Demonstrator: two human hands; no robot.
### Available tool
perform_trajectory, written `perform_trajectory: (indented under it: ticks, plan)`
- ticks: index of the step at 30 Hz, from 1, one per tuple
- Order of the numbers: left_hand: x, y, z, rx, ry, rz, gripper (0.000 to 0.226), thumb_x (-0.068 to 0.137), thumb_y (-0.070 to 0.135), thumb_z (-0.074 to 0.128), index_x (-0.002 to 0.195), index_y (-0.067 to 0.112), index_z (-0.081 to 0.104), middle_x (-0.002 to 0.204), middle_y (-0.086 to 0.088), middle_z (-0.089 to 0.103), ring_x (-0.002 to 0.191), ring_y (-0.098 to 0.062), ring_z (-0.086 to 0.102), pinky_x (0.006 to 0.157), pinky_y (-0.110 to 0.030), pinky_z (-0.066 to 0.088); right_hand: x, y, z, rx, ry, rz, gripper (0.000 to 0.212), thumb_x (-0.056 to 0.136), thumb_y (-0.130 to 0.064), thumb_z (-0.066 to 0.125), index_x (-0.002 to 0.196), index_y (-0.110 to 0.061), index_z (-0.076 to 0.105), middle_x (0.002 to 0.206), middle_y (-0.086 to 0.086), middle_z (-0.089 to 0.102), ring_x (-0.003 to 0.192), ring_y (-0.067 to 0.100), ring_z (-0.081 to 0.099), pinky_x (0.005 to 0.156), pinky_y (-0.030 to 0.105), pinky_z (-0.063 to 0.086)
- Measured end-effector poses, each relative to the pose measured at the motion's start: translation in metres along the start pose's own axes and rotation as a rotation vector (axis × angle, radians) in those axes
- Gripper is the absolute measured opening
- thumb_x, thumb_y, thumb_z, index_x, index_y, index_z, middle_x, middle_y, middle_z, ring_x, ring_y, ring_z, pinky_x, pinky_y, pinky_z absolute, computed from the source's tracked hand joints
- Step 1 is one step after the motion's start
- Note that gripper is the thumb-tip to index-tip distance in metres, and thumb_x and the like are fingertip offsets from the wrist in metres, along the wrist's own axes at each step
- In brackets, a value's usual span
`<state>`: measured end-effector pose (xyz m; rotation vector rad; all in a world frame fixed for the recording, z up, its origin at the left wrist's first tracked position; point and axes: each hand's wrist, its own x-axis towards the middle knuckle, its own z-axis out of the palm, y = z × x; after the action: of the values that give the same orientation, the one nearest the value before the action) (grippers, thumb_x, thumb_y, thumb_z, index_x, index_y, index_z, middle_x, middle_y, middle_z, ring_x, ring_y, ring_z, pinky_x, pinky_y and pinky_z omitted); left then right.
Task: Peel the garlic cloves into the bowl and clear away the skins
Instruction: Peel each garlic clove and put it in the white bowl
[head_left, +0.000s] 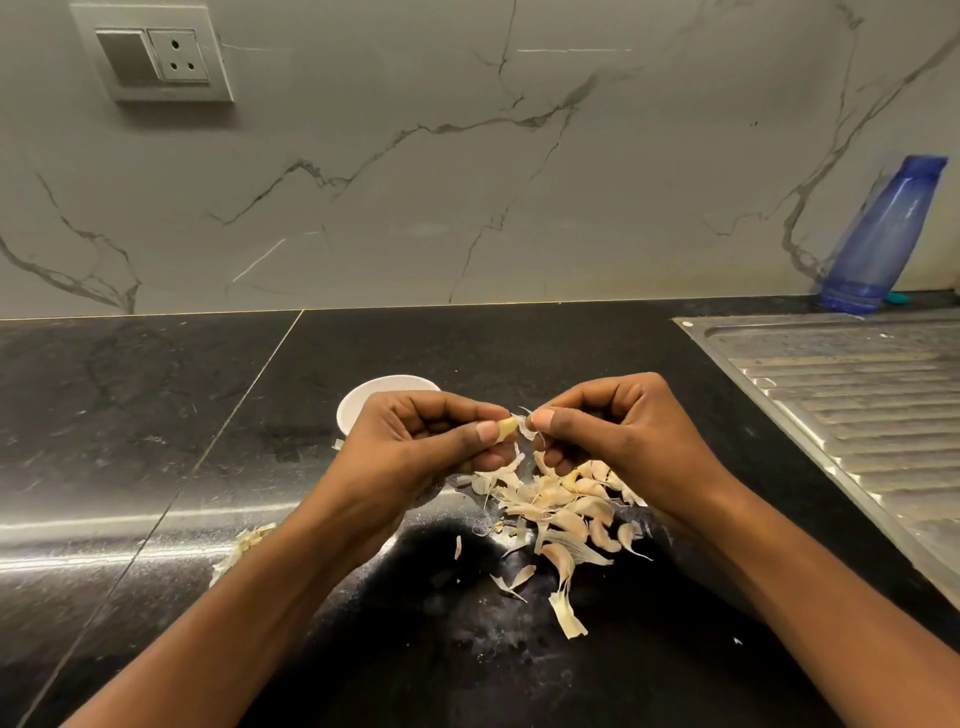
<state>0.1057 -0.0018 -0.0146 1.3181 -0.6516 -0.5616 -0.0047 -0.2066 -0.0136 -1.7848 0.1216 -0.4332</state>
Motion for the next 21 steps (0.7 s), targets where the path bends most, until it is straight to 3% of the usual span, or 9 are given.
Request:
perform_trajectory:
  ticks: [4, 8, 10, 15, 18, 21]
  plan:
    - [0.001, 0.011, -0.013, 0.172, 0.119, 0.108, 0.027, 0.08, 0.012, 0.081, 0.104, 0.001, 0.079, 0.092, -0.018, 0.079, 0.078, -0.023, 0.076, 0.077, -0.026, 0.064, 0.001, 0.002, -0.003, -0.046, 0.037, -0.01, 0.006, 0.092, -0.007, 0.078, 0.096, -0.005, 0.082, 0.082, 0.013, 0.079, 0.073, 0.026, 0.076, 0.068, 0.028, 0.062]
    - [0.011, 0.006, -0.041, 0.553, 0.378, 0.236, 0.013, 0.085, 0.019, 0.086, 0.098, 0.022, 0.084, 0.087, 0.004, 0.081, 0.079, -0.018, 0.073, 0.07, -0.03, 0.059, 0.001, 0.006, 0.0, -0.074, -0.009, -0.015, 0.016, 0.095, 0.005, 0.071, 0.102, -0.006, 0.08, 0.09, 0.01, 0.082, 0.082, 0.028, 0.08, 0.076, 0.035, 0.067]
    - [0.014, 0.003, -0.051, 0.661, 0.443, 0.256, 0.012, 0.086, 0.021, 0.087, 0.096, 0.027, 0.085, 0.08, 0.01, 0.078, 0.07, -0.017, 0.063, 0.064, -0.03, 0.053, 0.001, 0.008, 0.001, -0.127, -0.036, -0.03, 0.02, 0.096, 0.009, 0.066, 0.097, -0.005, 0.081, 0.089, 0.009, 0.081, 0.081, 0.027, 0.079, 0.079, 0.036, 0.067]
    - [0.018, -0.001, -0.057, 0.827, 0.468, 0.186, 0.013, 0.086, 0.021, 0.085, 0.098, 0.026, 0.084, 0.088, 0.013, 0.076, 0.066, -0.004, 0.051, 0.059, -0.023, 0.042, 0.001, 0.008, 0.003, -0.164, -0.064, -0.02, 0.025, 0.101, 0.005, 0.058, 0.098, -0.006, 0.081, 0.093, 0.005, 0.082, 0.086, 0.025, 0.078, 0.082, 0.036, 0.066]
    - [0.02, -0.003, -0.058, 0.859, 0.465, 0.127, 0.013, 0.084, 0.018, 0.085, 0.096, 0.025, 0.084, 0.093, 0.01, 0.078, 0.07, 0.0, 0.059, 0.062, -0.02, 0.045, 0.001, 0.007, 0.002, -0.175, -0.082, -0.004, 0.022, 0.102, 0.002, 0.061, 0.102, -0.008, 0.081, 0.096, 0.003, 0.082, 0.089, 0.022, 0.079, 0.081, 0.033, 0.065]
    - [0.02, -0.003, -0.058, 0.864, 0.459, 0.1, 0.013, 0.08, 0.018, 0.087, 0.09, 0.026, 0.084, 0.088, 0.012, 0.078, 0.085, 0.003, 0.07, 0.074, -0.021, 0.054, -0.002, 0.005, 0.0, -0.229, -0.105, -0.009, 0.014, 0.096, -0.002, 0.073, 0.102, -0.012, 0.082, 0.093, 0.0, 0.082, 0.086, 0.02, 0.079, 0.075, 0.03, 0.065]
